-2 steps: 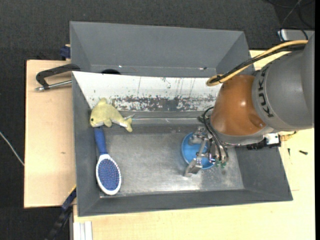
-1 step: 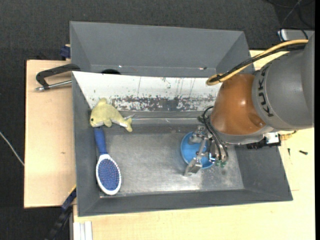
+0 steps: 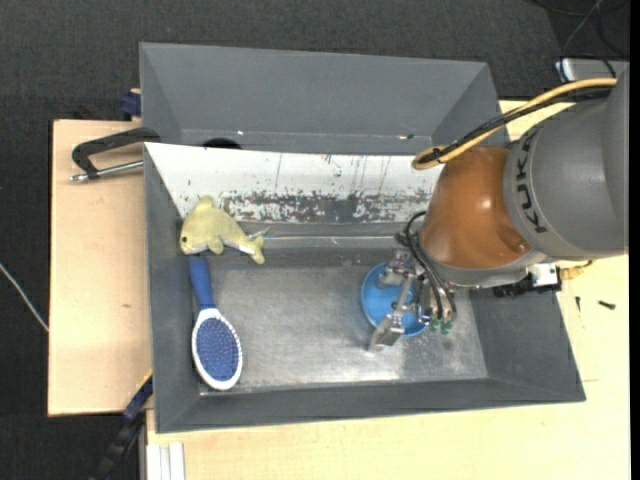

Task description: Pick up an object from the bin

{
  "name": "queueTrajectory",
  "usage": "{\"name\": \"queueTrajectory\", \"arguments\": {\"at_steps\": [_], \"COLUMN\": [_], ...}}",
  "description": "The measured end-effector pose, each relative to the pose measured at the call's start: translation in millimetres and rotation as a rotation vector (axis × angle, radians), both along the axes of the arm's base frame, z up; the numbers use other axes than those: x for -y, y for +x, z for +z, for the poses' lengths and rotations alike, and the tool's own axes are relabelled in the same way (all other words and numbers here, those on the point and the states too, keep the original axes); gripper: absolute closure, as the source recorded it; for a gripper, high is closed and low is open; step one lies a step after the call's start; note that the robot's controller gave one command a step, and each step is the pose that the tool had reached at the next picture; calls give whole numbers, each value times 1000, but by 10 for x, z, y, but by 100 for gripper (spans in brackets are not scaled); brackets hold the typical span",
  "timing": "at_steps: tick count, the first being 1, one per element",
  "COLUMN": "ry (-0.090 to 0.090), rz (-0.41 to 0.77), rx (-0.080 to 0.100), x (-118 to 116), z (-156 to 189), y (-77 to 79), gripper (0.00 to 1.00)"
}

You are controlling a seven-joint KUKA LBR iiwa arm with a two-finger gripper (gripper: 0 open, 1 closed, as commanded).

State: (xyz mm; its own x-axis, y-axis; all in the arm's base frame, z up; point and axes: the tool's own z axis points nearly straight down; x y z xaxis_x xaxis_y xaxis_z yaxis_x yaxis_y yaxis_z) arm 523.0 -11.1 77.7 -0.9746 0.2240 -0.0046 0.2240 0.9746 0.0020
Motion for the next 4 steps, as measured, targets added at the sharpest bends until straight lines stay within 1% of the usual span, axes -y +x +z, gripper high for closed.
{"name": "queueTrajectory", "arguments": {"at_steps": [1,2,3,4], "ry": [0,-1,-2,0], "rz": [0,0,-1,0], "rx": [0,-1,9,4], "x": [-4,4,9,3], "z": [6,34,319,677], "y": [9,18,50,70], "gripper": [0,100,100,100]}}
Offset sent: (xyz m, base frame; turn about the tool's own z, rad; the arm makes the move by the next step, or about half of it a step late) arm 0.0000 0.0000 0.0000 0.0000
